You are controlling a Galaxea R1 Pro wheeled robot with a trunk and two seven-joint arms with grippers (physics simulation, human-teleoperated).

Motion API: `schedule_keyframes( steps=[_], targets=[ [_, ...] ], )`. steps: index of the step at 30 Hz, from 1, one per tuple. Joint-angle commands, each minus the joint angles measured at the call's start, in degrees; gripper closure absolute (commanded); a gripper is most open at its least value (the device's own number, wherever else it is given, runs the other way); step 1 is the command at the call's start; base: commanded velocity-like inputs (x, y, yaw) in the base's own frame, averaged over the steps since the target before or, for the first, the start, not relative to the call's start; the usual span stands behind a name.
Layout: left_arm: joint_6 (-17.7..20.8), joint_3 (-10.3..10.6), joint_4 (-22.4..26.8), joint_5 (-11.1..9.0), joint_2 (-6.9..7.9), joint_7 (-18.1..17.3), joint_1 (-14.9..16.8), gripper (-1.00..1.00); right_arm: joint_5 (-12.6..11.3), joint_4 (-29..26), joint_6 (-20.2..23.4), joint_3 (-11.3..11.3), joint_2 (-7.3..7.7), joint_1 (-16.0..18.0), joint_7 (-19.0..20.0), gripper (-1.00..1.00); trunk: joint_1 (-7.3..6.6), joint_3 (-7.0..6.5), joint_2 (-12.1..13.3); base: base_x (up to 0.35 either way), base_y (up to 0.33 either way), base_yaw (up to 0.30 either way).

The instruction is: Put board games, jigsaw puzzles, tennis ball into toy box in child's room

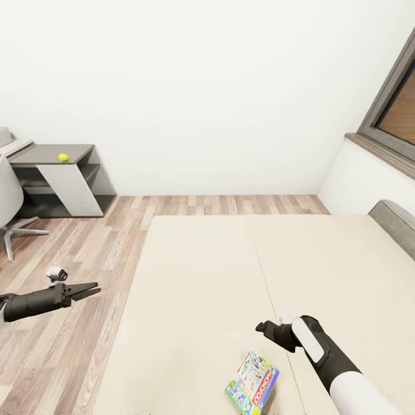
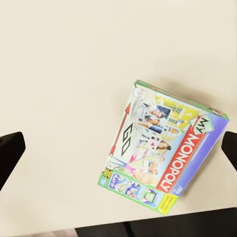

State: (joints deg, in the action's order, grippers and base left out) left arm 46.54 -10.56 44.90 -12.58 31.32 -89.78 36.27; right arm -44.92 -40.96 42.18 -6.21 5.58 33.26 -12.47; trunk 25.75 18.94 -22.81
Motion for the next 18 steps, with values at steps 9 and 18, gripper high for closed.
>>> schedule_keyframes(
  steps=[9,18],
  targets=[
    [-0.47,-0.22,0.01,-0.98,3.22,-0.22,-0.34,-1.00,-0.61,-0.09,0.04,-0.29,0.02,0.02,-0.54,-1.00,0.03,0.95,-0.11,0.000,0.000,0.000],
    [-0.64,-0.26,-0.07,-3.21,4.63,-0.22,-0.48,-1.00,-0.61,-0.09,0.02,-0.30,0.10,-0.02,-0.54,-1.00,0.03,1.80,-0.11,0.000,0.000,0.000]
  ],
)
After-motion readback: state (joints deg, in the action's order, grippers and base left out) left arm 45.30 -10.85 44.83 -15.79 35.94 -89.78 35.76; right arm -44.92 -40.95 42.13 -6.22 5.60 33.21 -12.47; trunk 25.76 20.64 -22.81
